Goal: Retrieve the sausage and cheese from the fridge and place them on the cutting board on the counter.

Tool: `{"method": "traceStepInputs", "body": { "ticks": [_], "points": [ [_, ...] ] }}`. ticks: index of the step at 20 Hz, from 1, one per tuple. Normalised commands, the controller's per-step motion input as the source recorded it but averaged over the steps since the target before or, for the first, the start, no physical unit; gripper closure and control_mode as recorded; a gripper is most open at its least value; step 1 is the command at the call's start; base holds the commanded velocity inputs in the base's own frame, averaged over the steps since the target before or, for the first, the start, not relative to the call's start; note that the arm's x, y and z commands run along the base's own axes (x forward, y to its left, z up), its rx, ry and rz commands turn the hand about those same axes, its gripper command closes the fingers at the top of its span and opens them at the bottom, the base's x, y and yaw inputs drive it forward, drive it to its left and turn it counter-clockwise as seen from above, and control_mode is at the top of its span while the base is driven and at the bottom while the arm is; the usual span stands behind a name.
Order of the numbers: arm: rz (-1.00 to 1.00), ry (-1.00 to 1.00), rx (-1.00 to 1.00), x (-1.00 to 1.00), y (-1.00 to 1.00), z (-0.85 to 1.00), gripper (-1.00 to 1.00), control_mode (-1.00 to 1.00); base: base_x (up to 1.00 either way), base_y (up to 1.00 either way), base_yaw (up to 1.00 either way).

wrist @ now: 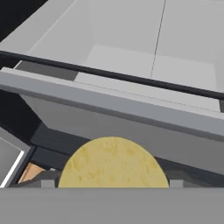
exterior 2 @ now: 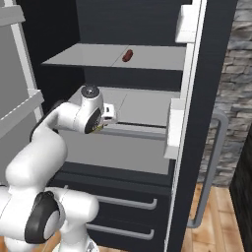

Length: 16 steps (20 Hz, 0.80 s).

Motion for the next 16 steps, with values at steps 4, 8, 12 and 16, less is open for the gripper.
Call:
{"method": "traceStepInputs", "body": {
  "ticks": [4,8,12,16],
  "points": [
    [-0.03,-0.06,0.00,-0.71,0.00,0.12,1.00,-1.00,0.00,0.00,0.00],
    [-0.07,0.00,0.00,-0.55,0.00,0.16,1.00,-1.00,0.00,0.00,0.00],
    [-0.08,-0.10,-0.05,-0.57,0.05,-0.01,1.00,-1.00,0.00,0.00,0.00],
    [0.00,0.00,0.00,-0.09,0.00,0.00,1.00,-1.00,0.00,0.00,0.00]
  ]
}}
